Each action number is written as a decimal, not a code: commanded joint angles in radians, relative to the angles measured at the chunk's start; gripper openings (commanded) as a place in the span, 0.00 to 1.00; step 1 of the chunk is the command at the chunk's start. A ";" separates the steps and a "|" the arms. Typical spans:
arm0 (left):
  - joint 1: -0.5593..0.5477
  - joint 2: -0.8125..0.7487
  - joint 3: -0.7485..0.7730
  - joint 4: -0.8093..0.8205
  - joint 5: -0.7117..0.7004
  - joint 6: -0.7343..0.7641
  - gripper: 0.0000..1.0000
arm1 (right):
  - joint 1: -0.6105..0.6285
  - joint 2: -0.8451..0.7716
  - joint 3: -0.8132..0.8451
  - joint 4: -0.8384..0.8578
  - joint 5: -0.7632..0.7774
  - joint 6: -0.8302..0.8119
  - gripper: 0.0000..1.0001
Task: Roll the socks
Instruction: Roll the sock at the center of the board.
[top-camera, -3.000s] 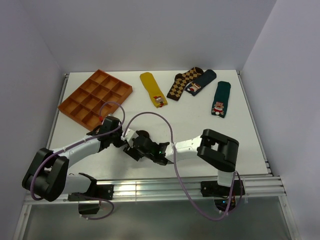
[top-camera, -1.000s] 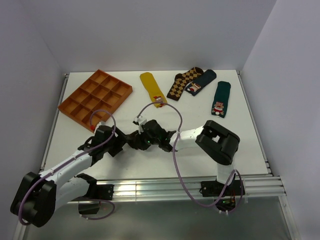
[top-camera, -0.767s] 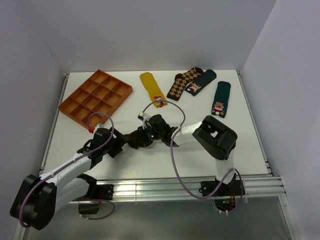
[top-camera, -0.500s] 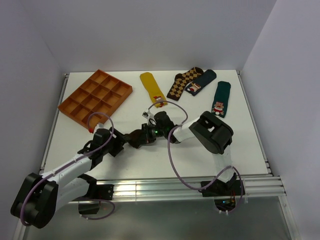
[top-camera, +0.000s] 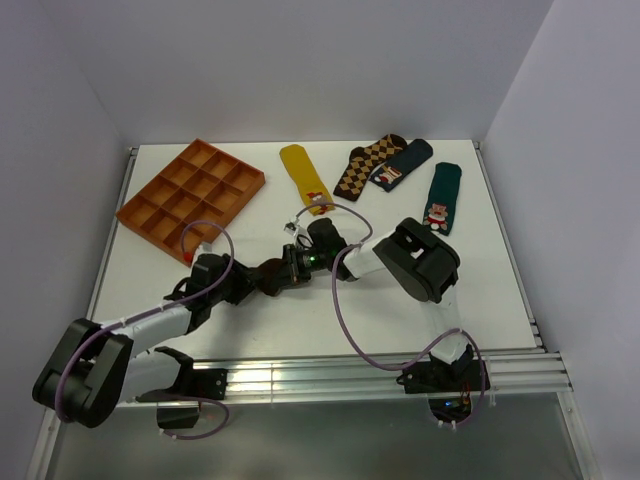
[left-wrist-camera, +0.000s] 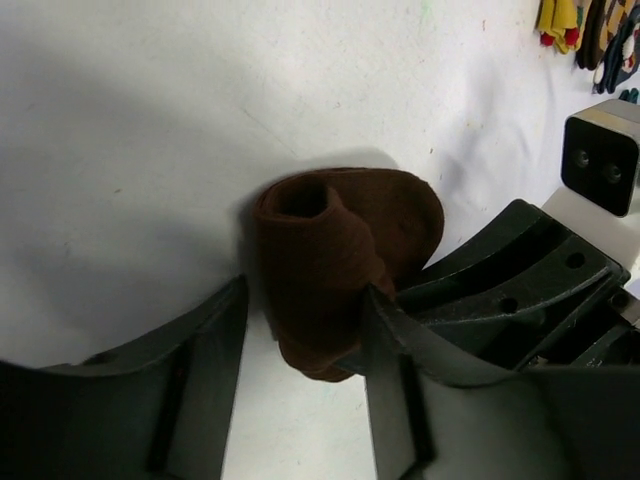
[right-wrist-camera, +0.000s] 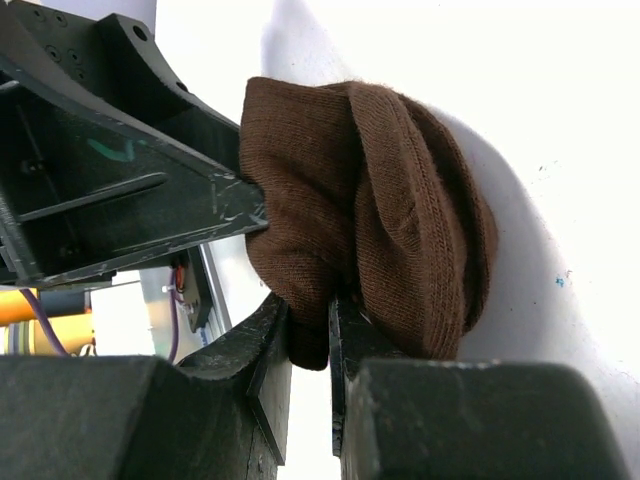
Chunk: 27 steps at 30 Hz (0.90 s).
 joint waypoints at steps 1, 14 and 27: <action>0.004 0.041 -0.015 -0.004 -0.010 0.014 0.50 | 0.004 0.060 -0.006 -0.149 0.049 -0.018 0.01; 0.004 0.132 0.044 -0.130 -0.025 0.034 0.01 | 0.024 -0.130 -0.037 -0.235 0.232 -0.173 0.44; -0.012 0.100 0.157 -0.316 -0.090 0.103 0.00 | 0.191 -0.382 -0.032 -0.353 0.714 -0.383 0.57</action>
